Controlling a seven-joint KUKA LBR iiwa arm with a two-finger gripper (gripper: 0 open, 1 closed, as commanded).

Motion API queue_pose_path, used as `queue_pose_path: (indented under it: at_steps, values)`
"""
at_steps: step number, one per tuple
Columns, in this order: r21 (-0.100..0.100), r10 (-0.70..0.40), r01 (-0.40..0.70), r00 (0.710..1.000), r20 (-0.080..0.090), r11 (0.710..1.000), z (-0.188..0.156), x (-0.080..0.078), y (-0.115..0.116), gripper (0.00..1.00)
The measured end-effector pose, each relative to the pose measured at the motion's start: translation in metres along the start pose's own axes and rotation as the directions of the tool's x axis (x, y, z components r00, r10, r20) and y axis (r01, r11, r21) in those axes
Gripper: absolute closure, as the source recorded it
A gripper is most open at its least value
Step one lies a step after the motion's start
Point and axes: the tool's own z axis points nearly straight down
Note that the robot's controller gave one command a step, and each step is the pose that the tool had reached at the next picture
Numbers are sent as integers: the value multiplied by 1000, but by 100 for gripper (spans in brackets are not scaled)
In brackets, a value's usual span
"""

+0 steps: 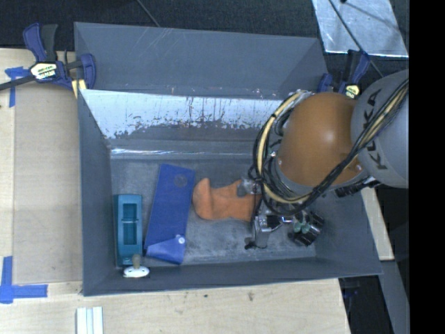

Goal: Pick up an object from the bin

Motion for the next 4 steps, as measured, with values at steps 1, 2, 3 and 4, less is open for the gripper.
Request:
queue_pose_path:
  at_steps: [1, 2, 3, 4]
  values:
    - [0, 1, -1, 1000, 9, 1000, -4, -2, 0, 0]
    - [-1, 45, -45, 999, 17, 999, 41, -18, 0, 0]
    - [-1, 108, -108, 994, 9, 994, 89, -33, -10, 100]
    - [-1, 109, -109, 994, 7, 994, 90, -32, -10, 0]
